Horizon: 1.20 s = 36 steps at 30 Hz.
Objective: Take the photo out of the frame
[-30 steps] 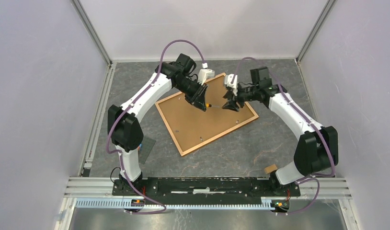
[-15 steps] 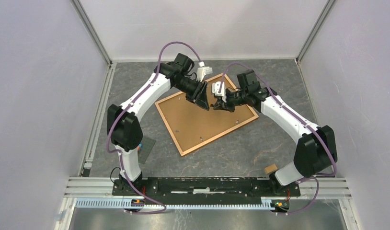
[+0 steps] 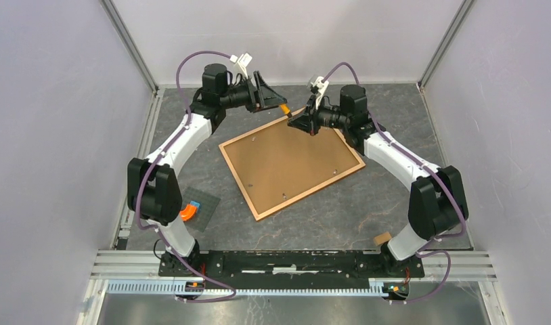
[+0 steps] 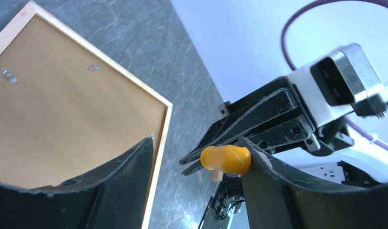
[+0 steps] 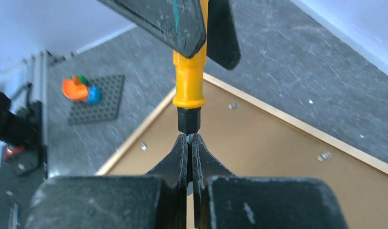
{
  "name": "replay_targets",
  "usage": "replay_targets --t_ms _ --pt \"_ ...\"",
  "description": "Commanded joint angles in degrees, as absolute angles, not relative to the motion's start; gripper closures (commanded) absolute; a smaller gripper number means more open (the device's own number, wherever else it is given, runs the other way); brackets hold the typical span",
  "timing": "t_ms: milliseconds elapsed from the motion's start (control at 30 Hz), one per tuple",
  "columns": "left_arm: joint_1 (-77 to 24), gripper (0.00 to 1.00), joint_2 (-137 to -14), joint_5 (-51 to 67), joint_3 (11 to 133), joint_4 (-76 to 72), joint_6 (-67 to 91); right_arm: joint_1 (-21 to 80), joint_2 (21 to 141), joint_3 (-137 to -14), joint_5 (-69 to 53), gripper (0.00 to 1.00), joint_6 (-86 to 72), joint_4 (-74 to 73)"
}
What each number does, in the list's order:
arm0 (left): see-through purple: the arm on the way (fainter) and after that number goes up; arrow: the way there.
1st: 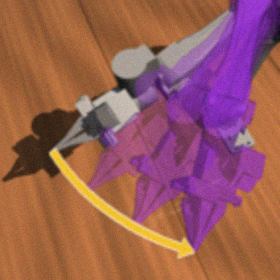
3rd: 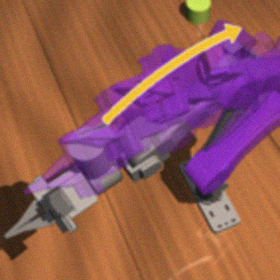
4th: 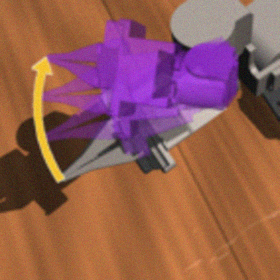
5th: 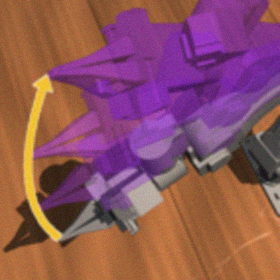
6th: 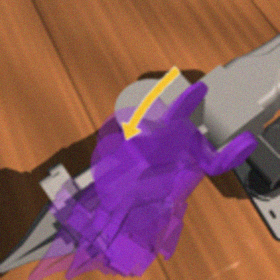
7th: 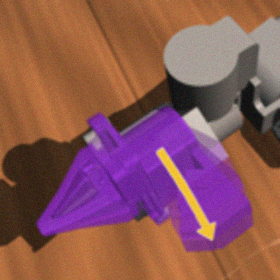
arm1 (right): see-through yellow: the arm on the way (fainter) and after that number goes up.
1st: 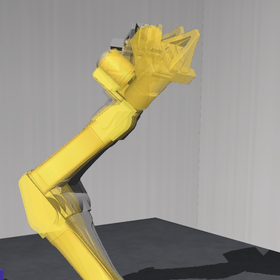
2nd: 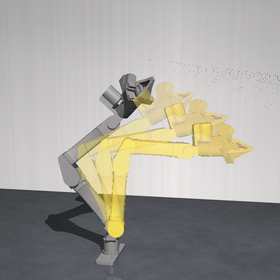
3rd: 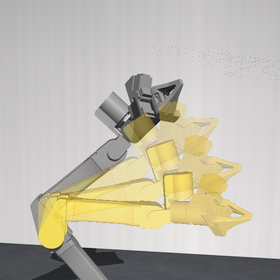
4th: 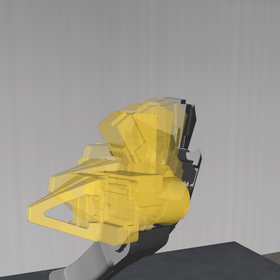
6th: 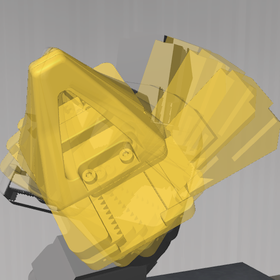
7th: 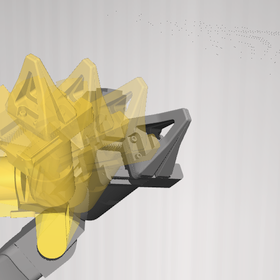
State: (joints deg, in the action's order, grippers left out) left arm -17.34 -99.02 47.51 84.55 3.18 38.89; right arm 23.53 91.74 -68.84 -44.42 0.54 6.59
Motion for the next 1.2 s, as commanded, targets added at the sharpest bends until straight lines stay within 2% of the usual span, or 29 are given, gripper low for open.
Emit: replay_targets --t_ms 0,67,133,267,300,333,433,500,633,733,900,1067,1167 --pt "-17.97 0.31 -96.75 47.23 83.46 -9.92 48.08 23.54 93.47 -69.58 -46.90 1.00 -17.07 21.46" --pt "-18.12 0.36 -97.03 47.17 83.24 -11.36 48.85 23.64 94.52 -69.98 -47.38 1.00 -19.13 22.66" --pt "-18.45 0.47 -97.16 47.19 83.40 -11.51 48.70 24.03 95.01 -70.13 -47.90 1.00 -20.05 23.39" --pt "-18.41 0.82 -97.22 46.89 83.35 -10.15 48.01 24.58 95.39 -70.02 -48.28 1.00 -19.87 23.64" --pt "-18.22 0.90 -97.12 46.77 83.60 -8.45 46.94 24.51 95.54 -70.04 -48.46 0.98 -19.47 23.24" --pt "-17.71 0.97 -96.97 46.63 84.00 -5.87 45.46 24.34 95.61 -70.28 -48.16 0.90 -18.32 21.79" --pt "-14.68 0.98 -96.74 44.14 87.47 9.99 35.60 23.39 94.99 -71.37 -46.12 0.51 -11.04 14.74" --pt "-11.49 0.98 -97.13 41.26 90.34 21.04 27.65 22.49 94.04 -72.21 -43.33 0.39 -4.08 8.58" --pt "-4.24 0.98 -100.11 31.98 95.49 43.04 10.07 20.53 90.84 -71.53 -34.29 0.28 10.66 0.17" --pt "-0.68 0.98 -106.00 22.61 102.62 56.55 0.35 18.38 87.91 -68.95 -29.36 0.17 13.84 -1.30" --pt "3.47 0.98 -112.90 12.70 108.45 64.82 -6.30 14.64 86.41 -66.92 -25.43 0.02 11.24 -1.09" --pt "3.74 0.98 -122.21 4.07 116.15 70.87 -8.06 11.83 90.73 -72.56 -30.12 0.02 11.86 -10.30" --pt "3.80 0.98 -125.93 0.18 118.05 71.36 -8.37 10.43 91.21 -72.43 -33.21 0.02 11.71 -10.49"
